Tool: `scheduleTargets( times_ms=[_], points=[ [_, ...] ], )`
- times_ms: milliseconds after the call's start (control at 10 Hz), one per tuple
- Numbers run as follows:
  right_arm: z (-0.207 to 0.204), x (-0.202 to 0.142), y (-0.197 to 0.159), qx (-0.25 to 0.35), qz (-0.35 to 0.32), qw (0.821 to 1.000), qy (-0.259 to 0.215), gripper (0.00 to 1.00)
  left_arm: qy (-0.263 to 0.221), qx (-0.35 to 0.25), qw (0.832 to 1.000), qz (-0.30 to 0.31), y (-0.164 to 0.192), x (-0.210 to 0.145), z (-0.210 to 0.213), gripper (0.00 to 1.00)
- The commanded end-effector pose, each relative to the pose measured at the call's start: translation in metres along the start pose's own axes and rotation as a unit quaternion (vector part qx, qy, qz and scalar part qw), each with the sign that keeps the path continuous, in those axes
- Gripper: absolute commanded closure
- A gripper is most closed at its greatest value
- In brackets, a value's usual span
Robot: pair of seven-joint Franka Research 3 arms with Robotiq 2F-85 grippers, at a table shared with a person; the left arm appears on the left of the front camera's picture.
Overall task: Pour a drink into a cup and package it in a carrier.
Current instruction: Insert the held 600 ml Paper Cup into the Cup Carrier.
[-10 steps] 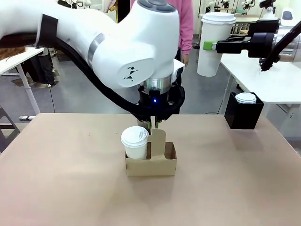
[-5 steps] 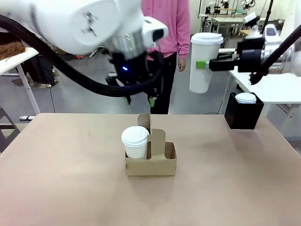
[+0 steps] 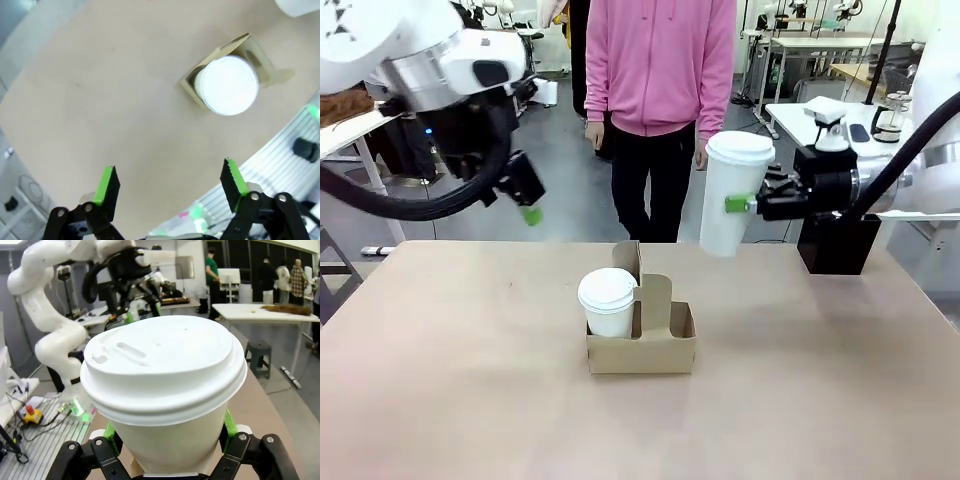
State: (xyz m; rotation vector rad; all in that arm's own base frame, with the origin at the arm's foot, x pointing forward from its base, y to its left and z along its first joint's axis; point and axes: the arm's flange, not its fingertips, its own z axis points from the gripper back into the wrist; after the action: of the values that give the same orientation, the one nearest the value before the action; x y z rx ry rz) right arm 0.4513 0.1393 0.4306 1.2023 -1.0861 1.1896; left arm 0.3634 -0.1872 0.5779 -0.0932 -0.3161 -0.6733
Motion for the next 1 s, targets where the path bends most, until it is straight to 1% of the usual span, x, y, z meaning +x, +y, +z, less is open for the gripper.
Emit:
scheduleTargets(
  times_ms=[0,100,200,300,400,500,600,700,800,900],
  points=[
    [-0.003,-0.007,0.002,-0.021,0.023,0.999,0.024,0.13,-0.028,-0.014,0.999,-0.030,0.007,-0.009,-0.015,0.00],
    [0.000,0.000,0.000,0.000,0.000,1.000,0.000,0.13,-0.023,0.032,0.999,0.034,0.007,-0.003,-0.021,0.00],
    [0.000,0.000,0.000,0.000,0.000,1.000,0.000,0.13,-0.007,0.000,1.000,-0.018,0.010,-0.006,-0.007,0.00],
    [0.000,0.000,0.000,0.000,0.000,1.000,0.000,0.13,-0.007,0.000,1.000,-0.018,0.010,-0.006,-0.007,0.00],
    [-0.001,-0.009,0.001,-0.004,0.004,1.000,0.009,0.13,-0.007,0.000,1.000,-0.018,0.010,-0.006,-0.007,0.00],
    [0.005,-0.009,0.000,0.066,-0.020,0.997,-0.022,0.13,-0.012,0.007,1.000,-0.010,0.013,-0.005,-0.014,0.00],
    [-0.007,-0.014,-0.005,0.085,-0.026,0.996,-0.030,0.13,-0.030,-0.014,0.999,-0.014,0.026,-0.013,-0.019,0.00],
    [-0.021,-0.022,-0.007,0.101,-0.030,0.994,-0.035,0.13,-0.043,-0.033,0.998,-0.041,0.038,-0.026,-0.025,0.00],
    [-0.035,-0.031,-0.006,0.119,-0.034,0.992,-0.036,0.13,-0.051,-0.055,0.996,-0.053,0.056,-0.041,-0.032,0.00],
    [-0.046,-0.039,-0.007,0.133,-0.039,0.990,-0.035,0.13,-0.059,-0.061,0.994,-0.063,0.069,-0.052,-0.040,0.00]
  ],
)
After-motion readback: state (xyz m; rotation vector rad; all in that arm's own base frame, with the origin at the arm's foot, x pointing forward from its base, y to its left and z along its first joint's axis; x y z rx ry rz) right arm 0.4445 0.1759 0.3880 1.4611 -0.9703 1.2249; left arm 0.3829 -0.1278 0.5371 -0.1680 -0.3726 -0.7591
